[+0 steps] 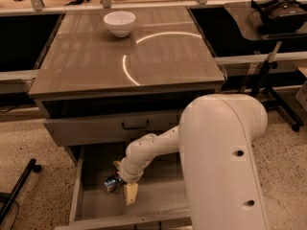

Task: Pick redbull can from middle drawer and place on counter

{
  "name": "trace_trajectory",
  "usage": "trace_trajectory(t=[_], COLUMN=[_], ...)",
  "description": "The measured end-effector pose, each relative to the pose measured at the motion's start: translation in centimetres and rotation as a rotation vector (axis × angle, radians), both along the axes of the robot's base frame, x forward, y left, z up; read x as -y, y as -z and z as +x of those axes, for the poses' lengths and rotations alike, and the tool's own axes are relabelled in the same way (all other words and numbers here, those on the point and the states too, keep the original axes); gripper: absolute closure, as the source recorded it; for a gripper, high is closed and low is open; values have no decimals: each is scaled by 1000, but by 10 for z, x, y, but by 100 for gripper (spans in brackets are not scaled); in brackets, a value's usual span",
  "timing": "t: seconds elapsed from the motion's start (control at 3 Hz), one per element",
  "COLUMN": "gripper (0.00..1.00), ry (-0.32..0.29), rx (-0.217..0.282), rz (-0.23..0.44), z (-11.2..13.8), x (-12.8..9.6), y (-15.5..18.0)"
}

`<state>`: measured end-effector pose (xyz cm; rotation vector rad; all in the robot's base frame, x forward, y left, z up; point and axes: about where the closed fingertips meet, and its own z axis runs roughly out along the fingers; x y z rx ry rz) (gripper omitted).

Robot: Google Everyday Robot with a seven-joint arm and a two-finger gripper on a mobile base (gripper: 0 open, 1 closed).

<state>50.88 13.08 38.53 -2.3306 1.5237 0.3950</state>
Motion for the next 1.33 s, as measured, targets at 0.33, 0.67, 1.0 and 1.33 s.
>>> trace_trajectory(t=[0.33, 0.67, 1.0, 1.33], gripper=[17, 41, 64, 93], ry=[-3, -3, -5, -6], rx=[-21, -40, -50, -51], rz=[-7, -14, -20, -22], z=[-1, -2, -3, -4], x=[-4, -4, -3, -3], y=[8, 15, 17, 17])
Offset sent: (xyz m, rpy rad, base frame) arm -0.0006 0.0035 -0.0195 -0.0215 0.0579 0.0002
